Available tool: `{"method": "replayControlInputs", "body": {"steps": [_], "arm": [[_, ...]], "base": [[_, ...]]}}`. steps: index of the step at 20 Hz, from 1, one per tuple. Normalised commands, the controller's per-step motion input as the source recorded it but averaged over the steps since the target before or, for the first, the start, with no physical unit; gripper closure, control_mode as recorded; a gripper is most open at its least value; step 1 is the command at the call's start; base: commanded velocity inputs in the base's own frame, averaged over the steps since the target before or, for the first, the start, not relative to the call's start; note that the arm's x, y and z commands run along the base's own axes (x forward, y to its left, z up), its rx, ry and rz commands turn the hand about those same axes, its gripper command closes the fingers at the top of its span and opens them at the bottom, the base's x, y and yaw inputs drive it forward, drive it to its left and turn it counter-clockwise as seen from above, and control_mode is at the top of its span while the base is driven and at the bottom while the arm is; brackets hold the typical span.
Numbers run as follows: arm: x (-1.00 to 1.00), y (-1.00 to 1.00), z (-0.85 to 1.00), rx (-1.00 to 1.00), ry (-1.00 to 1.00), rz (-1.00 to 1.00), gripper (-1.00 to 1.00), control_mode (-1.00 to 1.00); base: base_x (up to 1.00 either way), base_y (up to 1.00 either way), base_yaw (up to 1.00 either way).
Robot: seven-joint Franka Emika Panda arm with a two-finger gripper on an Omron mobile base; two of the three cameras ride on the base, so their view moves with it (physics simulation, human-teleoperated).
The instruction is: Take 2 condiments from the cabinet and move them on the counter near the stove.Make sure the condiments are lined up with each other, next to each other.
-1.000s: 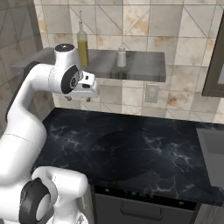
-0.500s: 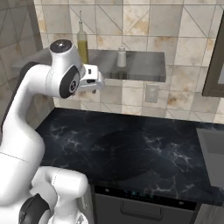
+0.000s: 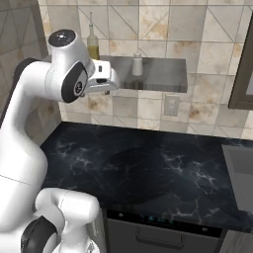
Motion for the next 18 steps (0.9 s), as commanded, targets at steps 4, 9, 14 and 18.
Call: {"method": "replayControlInputs", "body": {"steps": [4, 9, 14, 18], "arm": [[0.09, -0.19, 0.12, 0.0, -0.06, -0.11, -1.0, -1.0], [0.17, -0.17, 0.1, 0.0, -0.15, -0.14, -1.0, -1.0], [0.16, -0.18, 0.1, 0.01, -0.19, -0.13, -1.0, -1.0], [0.13, -0.17, 0.12, 0.05, -0.11, -0.1, -1.0, -1.0]], "base": [[0.0, 0.0, 0.0], [0.0, 0.0, 0.0], [0.0, 0.0, 0.0], [0.0, 0.0, 0.0]]}}
